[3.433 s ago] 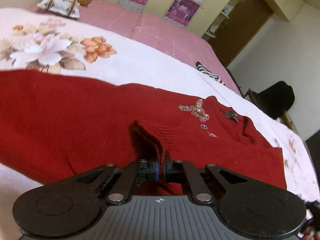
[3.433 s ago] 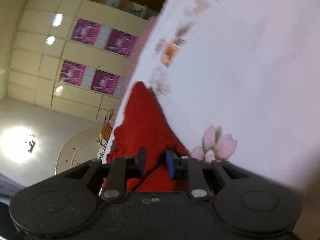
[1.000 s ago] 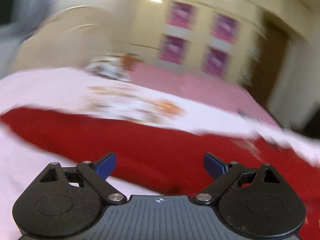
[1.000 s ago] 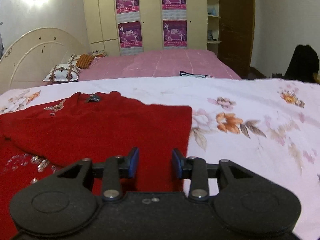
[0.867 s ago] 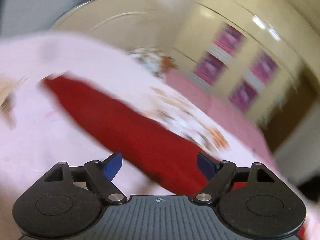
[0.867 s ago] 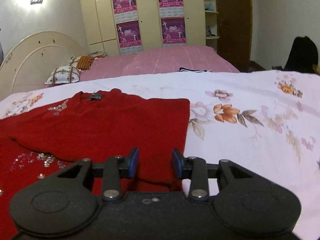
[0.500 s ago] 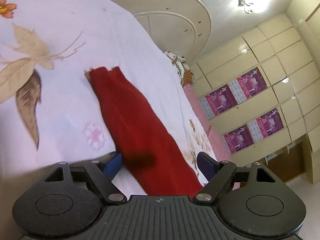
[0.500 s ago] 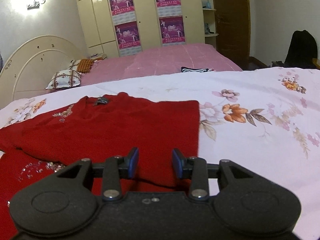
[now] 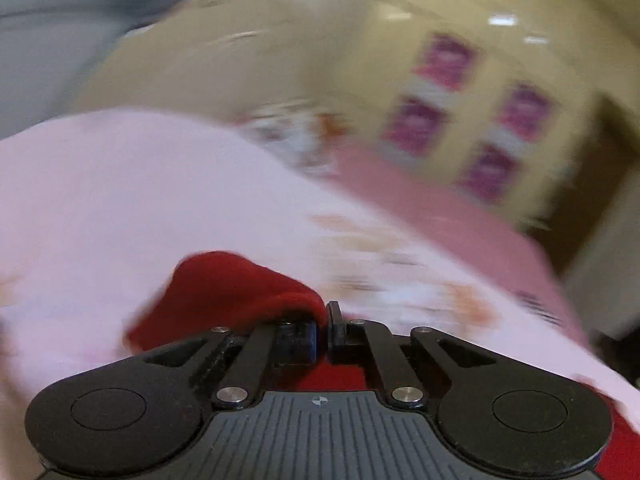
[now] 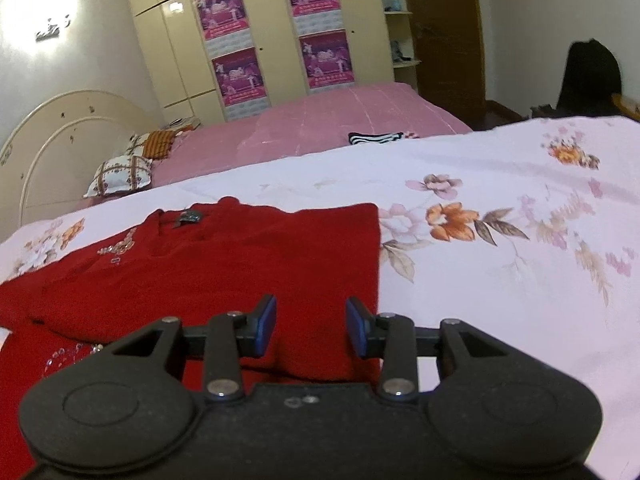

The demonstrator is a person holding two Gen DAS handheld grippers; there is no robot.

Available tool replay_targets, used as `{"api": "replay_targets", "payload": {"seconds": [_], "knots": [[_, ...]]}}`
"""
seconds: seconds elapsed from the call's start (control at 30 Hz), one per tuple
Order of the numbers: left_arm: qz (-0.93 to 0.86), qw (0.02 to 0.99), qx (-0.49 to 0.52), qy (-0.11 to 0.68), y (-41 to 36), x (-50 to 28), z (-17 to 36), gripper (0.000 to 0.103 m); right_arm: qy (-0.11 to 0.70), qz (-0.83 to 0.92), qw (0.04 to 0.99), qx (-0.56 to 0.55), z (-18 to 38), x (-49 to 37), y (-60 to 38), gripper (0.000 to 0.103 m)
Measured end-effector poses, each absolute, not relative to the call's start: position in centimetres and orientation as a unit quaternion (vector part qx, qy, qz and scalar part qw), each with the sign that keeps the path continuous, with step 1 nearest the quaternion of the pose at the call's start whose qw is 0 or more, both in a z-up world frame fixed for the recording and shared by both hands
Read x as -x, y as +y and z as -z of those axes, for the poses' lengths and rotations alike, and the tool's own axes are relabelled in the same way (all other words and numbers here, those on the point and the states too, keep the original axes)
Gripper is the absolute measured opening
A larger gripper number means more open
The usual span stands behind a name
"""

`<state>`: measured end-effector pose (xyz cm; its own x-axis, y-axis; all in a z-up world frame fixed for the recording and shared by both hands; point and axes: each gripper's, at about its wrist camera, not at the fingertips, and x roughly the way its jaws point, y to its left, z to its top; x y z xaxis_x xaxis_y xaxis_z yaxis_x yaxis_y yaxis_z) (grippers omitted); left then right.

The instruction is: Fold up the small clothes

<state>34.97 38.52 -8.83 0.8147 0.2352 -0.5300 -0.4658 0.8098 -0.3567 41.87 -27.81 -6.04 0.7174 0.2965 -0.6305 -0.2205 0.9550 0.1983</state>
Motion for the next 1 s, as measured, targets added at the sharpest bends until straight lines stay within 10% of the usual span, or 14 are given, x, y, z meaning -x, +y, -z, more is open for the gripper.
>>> {"api": "replay_targets", "payload": {"seconds": [0.43, 0.87, 0.9, 0.97, 1.0], "knots": [[0.065, 0.938, 0.064, 0.334, 4.4, -45.6, 10.1, 0.004, 0.345, -0.151, 0.919, -0.116, 5.1, -40.9, -28.4, 0.038], [0.089, 0.927, -0.040, 0.361, -1.1, -44.7, 10.0, 0.006, 0.382, -0.248, 0.851, -0.262, 7.2, -44.5, -24.0, 0.052], [0.095, 0.927, -0.046, 0.360, -1.2, -44.2, 9.8, 0.013, 0.384, -0.249, 0.843, -0.281, 7.5, -44.8, -23.9, 0.052], [0.126, 0.925, -0.041, 0.356, -0.9, -43.1, 9.3, 0.084, 0.392, -0.249, 0.829, -0.312, 8.1, -45.2, -24.2, 0.052], [0.137, 0.929, -0.030, 0.343, -0.5, -42.3, 9.0, 0.091, 0.396, -0.248, 0.824, -0.321, 8.4, -45.4, -24.5, 0.053]]}}
